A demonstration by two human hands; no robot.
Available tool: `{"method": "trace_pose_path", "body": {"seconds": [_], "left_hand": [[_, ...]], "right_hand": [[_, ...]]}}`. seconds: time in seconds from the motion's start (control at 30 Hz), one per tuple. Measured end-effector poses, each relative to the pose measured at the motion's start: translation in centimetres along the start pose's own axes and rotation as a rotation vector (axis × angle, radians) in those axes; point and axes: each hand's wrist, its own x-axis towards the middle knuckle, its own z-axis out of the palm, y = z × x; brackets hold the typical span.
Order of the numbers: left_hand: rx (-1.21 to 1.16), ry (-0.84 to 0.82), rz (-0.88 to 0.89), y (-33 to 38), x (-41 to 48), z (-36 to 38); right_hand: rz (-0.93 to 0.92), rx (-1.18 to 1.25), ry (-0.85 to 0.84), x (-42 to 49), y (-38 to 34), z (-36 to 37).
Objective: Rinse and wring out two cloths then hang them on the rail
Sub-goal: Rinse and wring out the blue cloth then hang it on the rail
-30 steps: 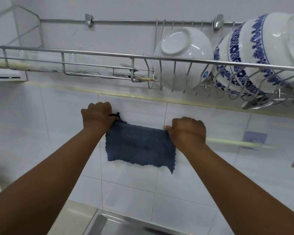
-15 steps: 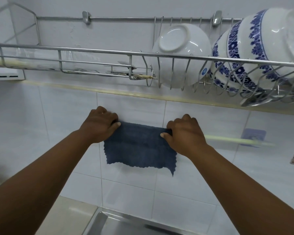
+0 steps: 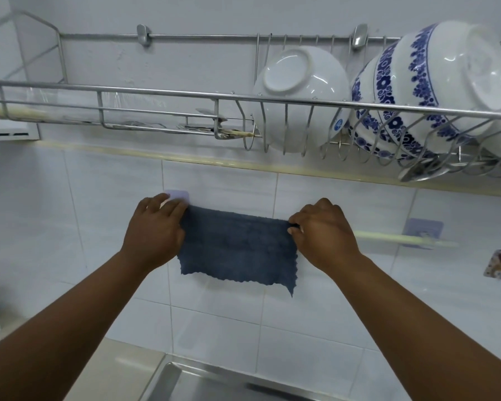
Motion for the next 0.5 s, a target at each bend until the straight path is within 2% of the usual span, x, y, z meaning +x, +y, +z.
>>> {"method": "trace_pose_path", "body": {"seconds": [0.23, 0.33, 0.5], "left_hand": [[-0.021, -0.217, -0.067, -0.9, -0.1, -0.5], [-0.094, -0.177, -0.117, -0.8, -0.3, -0.5], [-0.077, -0.217, -0.131, -0.8, -1.0, -0.7]], "right_hand": [[-0.043, 0.038, 0.042, 0.2, -0.4, 0.1], [-0.002, 0.047, 0.056, -0.1, 0.0, 0.2], [0.123, 0.152, -0.075, -0.2, 0.8, 1.3]]}}
